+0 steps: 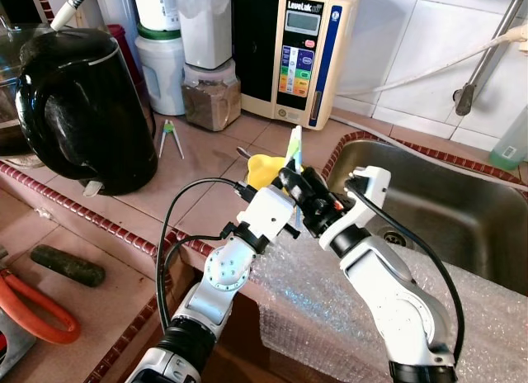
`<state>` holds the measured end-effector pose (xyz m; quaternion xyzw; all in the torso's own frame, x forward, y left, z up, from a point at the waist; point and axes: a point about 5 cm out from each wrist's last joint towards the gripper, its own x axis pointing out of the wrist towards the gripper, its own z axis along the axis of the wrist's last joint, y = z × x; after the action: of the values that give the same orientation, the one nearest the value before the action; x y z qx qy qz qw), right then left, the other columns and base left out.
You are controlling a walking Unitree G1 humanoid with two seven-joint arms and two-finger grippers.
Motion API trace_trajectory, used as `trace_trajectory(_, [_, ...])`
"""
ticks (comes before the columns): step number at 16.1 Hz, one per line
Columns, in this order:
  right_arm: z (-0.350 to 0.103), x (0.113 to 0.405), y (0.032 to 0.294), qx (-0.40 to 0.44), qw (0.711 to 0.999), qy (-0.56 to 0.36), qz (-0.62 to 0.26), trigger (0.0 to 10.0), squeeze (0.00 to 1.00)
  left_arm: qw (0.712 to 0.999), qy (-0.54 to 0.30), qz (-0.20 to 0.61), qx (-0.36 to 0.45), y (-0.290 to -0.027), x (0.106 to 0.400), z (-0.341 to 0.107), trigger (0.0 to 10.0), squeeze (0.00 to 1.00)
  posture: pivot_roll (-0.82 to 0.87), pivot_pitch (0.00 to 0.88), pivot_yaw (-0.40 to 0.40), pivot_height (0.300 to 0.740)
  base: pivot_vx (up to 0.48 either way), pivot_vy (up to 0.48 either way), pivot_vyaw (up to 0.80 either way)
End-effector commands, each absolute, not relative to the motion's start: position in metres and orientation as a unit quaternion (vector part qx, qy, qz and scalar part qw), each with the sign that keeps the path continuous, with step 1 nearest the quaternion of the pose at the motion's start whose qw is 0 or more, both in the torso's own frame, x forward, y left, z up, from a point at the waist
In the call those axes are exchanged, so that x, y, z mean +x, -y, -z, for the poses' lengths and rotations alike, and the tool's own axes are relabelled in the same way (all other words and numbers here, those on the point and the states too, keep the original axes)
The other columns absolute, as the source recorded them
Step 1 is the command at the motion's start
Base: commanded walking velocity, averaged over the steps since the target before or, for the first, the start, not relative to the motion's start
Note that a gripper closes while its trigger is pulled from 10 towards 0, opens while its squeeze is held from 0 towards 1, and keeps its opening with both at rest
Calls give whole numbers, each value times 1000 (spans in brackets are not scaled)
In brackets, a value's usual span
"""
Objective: Kitchen organization
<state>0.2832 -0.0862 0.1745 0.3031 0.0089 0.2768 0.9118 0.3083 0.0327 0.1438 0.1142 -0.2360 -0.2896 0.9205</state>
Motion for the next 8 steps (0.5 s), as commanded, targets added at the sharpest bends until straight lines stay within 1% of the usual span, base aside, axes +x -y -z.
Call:
trace_trajectory(1, [-171,277,78,288,909,-27,-300,8039,0,929,223,268,123,-39,317,-146,10000,0,8,0,-21,740,0,0,0])
trace_trajectory(2, [-171,277,79,283,912,-25,-297,10000,0,929,224,269,123,-38,317,-146,10000,0,7,0,-22,740,0,0,0])
trace_trajectory(3, [-170,276,78,279,913,-27,-297,10000,1000,929,224,269,123,-38,317,-146,10000,0,5,0,-21,740,0,0,0])
trace_trajectory(6, [-168,274,75,266,914,-35,-304,10000,1000,927,228,271,122,-36,316,-147,10000,0,6,0,-21,740,0,0,0])
trace_trajectory(7, [-167,273,75,266,913,-38,-308,10000,784,927,228,271,122,-36,316,-147,10000,0,6,0,-22,740,0,0,0])
trace_trajectory(8, [-167,273,75,264,912,-40,-311,10000,0,927,228,271,122,-35,316,-147,10000,0,6,0,-22,740,0,0,0])
